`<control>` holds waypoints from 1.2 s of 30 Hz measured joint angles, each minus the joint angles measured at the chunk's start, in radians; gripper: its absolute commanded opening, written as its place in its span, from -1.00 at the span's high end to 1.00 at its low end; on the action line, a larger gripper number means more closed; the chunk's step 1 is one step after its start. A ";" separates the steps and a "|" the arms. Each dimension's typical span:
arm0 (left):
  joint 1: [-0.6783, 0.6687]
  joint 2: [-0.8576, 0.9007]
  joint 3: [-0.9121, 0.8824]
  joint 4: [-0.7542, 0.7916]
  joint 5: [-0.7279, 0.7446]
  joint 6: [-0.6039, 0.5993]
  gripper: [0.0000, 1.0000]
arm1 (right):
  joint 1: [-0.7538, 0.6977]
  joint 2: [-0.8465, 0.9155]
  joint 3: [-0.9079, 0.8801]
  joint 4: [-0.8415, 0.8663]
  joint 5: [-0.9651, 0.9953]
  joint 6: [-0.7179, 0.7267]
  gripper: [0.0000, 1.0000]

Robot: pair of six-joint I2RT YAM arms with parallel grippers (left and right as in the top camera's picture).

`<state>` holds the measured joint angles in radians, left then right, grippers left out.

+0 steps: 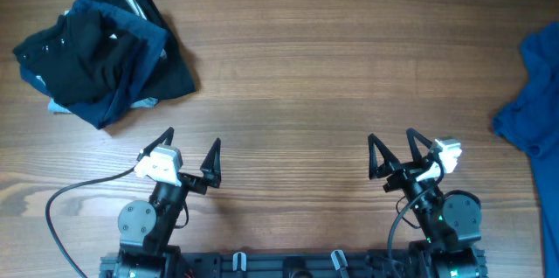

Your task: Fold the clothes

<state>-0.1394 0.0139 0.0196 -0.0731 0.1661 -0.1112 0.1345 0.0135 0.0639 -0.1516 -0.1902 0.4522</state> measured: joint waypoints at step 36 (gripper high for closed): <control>0.000 1.175 1.247 -0.831 -0.008 -0.067 -1.00 | -0.366 1.571 1.460 -0.820 -0.097 -0.146 -0.99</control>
<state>-0.1394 1.1892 1.2671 -0.9039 0.1585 -0.1780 -0.2314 1.5845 1.5234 -0.9714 -0.2874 0.3065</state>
